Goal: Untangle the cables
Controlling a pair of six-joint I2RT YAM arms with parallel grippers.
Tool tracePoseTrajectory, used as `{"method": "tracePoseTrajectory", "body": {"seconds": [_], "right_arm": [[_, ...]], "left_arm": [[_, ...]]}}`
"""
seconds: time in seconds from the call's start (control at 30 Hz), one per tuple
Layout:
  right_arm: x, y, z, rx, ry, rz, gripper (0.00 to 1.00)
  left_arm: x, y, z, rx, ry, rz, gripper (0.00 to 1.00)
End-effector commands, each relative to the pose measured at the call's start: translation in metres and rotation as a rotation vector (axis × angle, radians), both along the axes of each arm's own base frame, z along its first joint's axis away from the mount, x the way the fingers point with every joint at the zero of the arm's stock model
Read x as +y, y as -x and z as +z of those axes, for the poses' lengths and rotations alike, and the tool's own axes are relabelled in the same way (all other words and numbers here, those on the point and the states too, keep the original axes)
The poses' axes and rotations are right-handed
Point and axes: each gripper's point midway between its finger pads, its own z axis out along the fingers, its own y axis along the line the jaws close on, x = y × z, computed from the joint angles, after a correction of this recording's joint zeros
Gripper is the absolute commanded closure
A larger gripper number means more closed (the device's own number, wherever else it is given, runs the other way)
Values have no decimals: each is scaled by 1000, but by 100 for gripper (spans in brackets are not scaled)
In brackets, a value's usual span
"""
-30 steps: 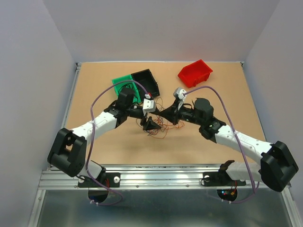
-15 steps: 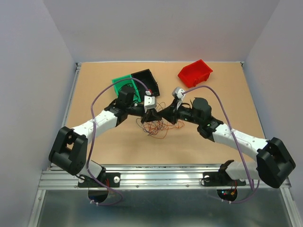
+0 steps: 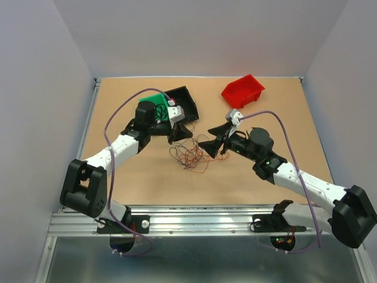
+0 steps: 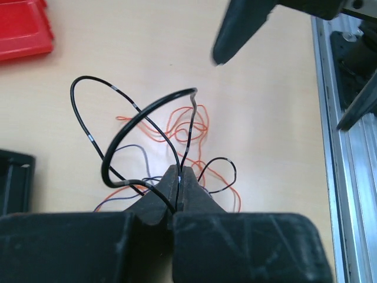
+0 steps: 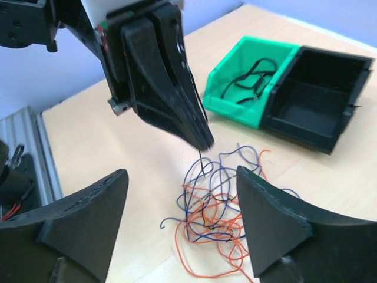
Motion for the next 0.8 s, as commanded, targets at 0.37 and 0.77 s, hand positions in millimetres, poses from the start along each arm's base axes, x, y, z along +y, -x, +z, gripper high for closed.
{"method": "tracePoseTrajectory", "body": {"seconds": [0.37,0.77], "right_arm": [[-8,-40,-12,3,5,-199,19],[58,-55,-52,-70,-5,57,18]], "left_arm": [[40,-55,213,-151,210,303,100],[42,-70,323,-115,368,305,100]]}}
